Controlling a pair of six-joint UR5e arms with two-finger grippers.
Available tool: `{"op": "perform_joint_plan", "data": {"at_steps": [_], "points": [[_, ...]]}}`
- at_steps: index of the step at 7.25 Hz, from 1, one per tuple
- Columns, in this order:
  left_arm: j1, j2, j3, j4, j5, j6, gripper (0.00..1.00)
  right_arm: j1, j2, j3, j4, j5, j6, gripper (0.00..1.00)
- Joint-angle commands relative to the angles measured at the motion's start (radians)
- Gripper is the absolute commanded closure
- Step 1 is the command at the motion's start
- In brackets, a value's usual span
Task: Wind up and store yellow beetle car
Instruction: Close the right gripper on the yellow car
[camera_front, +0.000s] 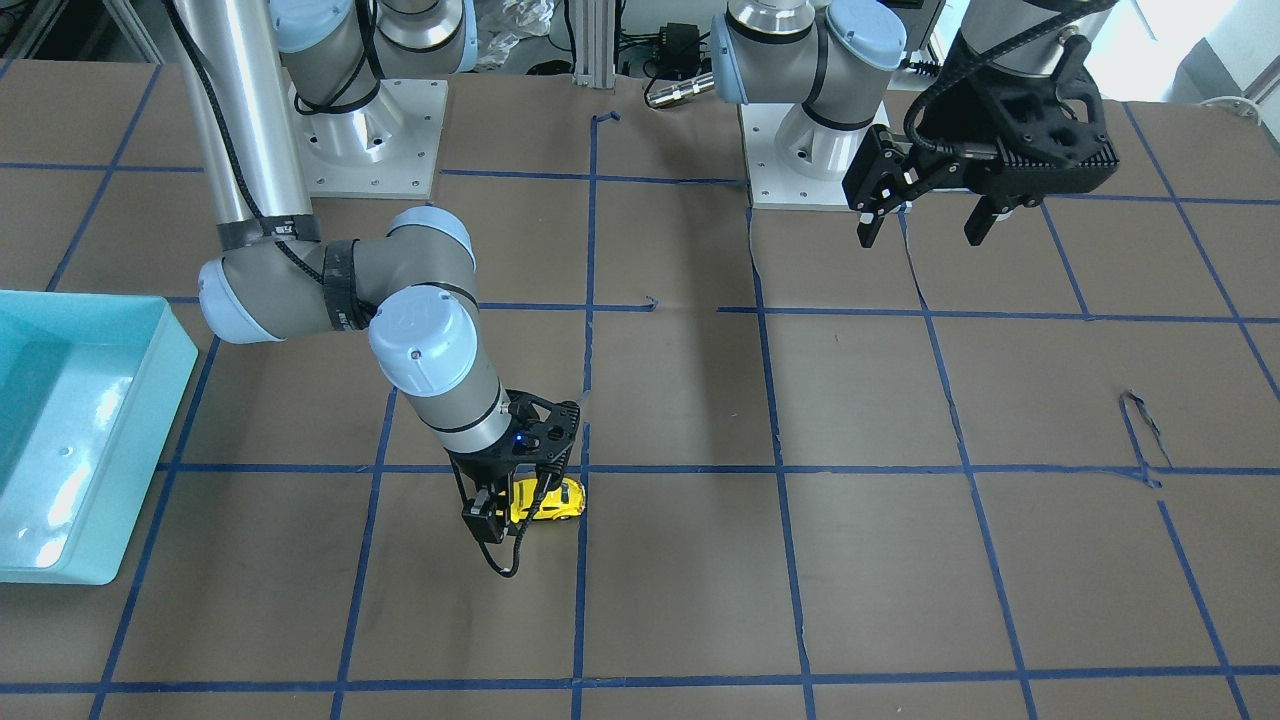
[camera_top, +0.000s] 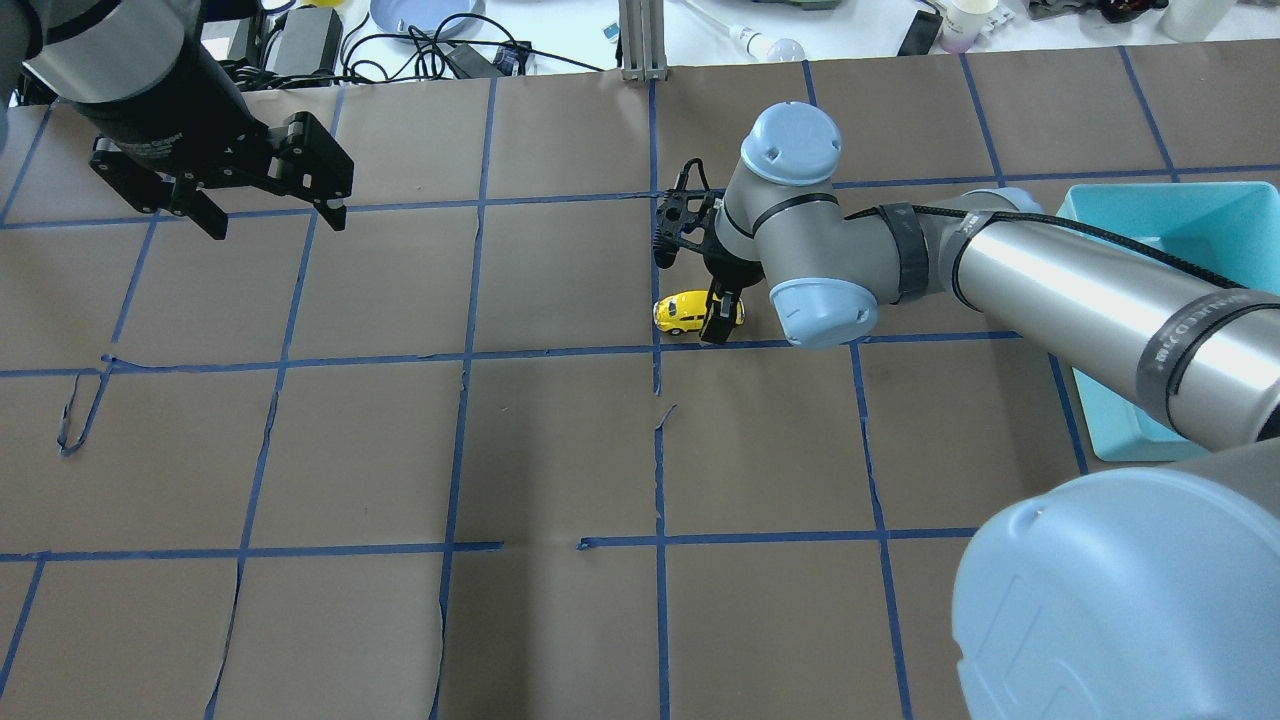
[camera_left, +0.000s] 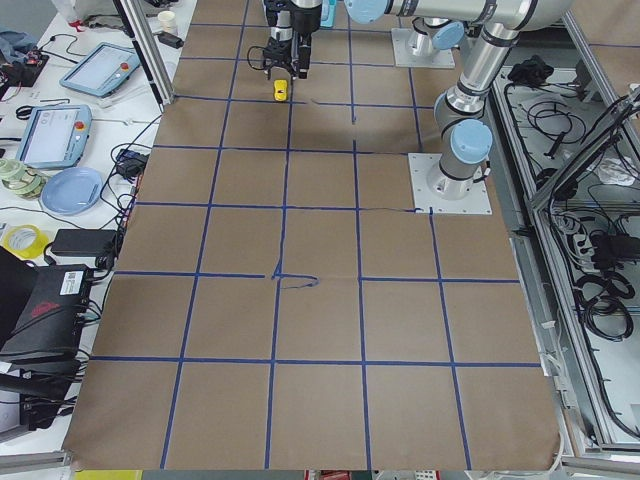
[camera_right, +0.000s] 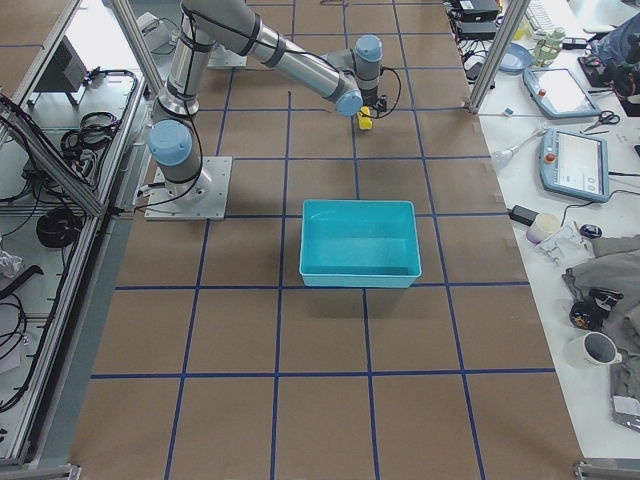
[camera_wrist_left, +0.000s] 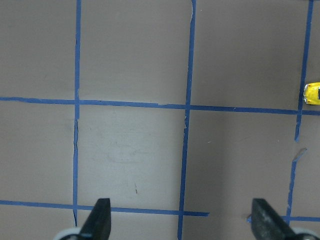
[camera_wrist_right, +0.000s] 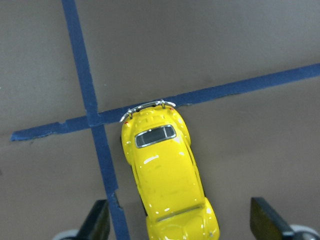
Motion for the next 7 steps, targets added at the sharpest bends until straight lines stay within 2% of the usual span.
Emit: {"op": "perform_joint_plan", "data": {"at_steps": [1,2,3,5,6,7], "points": [[0.0,0.002,-0.001,-0.001,0.0,0.0,0.0,0.0,0.014,-0.009,-0.004,0.023,0.0,0.0],[0.0,0.002,-0.001,-0.001,0.0,0.0,0.0,0.0,0.018,-0.008,0.0,0.024,0.001,0.0],[0.0,0.0,-0.001,0.002,0.0,0.0,0.0,0.0,0.024,-0.005,0.008,0.028,0.001,0.06],[0.0,0.002,-0.001,0.002,0.0,0.0,0.0,0.0,0.028,-0.006,0.02,0.029,-0.005,0.92],[0.0,0.002,-0.001,0.002,0.0,0.0,0.0,0.0,0.027,-0.009,0.052,0.028,-0.038,1.0],[0.0,0.002,-0.001,0.002,0.0,0.0,0.0,0.0,0.022,-0.014,0.056,0.012,-0.025,1.0]]}}
